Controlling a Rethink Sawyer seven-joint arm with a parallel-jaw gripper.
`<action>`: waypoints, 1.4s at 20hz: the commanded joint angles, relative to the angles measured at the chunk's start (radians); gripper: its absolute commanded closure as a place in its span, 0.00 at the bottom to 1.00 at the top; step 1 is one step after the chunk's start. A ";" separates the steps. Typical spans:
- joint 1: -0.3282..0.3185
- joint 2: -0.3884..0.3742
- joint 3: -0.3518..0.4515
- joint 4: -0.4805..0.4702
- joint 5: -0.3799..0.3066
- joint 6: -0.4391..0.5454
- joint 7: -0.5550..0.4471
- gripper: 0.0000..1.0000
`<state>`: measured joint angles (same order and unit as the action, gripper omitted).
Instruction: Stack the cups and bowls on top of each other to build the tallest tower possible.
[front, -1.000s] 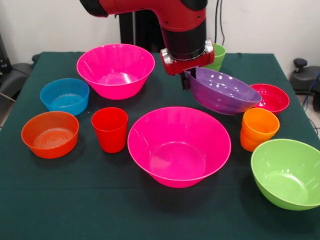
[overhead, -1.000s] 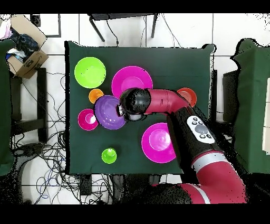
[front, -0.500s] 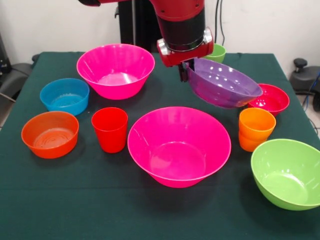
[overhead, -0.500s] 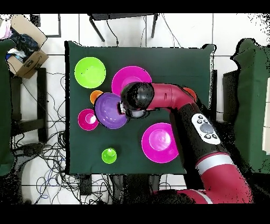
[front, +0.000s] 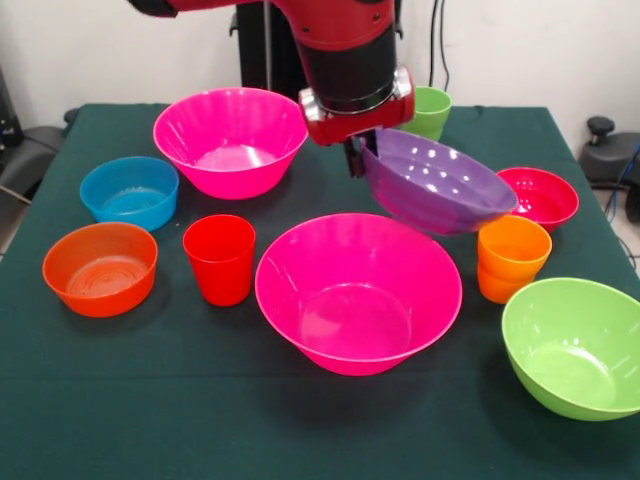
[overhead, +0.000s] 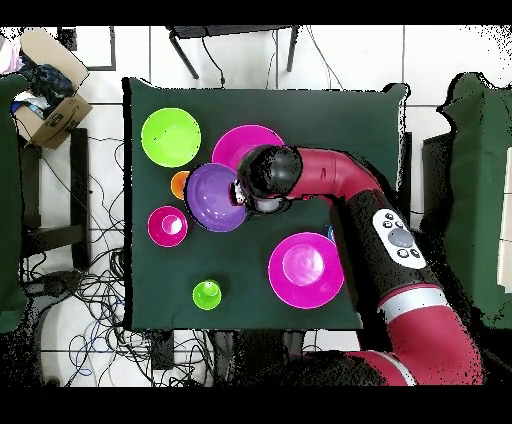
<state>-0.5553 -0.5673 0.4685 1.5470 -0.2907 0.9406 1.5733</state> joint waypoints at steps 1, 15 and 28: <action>-0.008 0.095 0.054 -0.129 -0.065 0.051 -0.184 1.00; -0.030 0.199 0.091 -0.300 -0.124 0.141 -0.330 1.00; -0.040 0.241 0.134 -0.448 -0.196 0.301 -0.426 1.00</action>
<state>-0.5901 -0.3616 0.5697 1.2250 -0.3738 1.1699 1.5189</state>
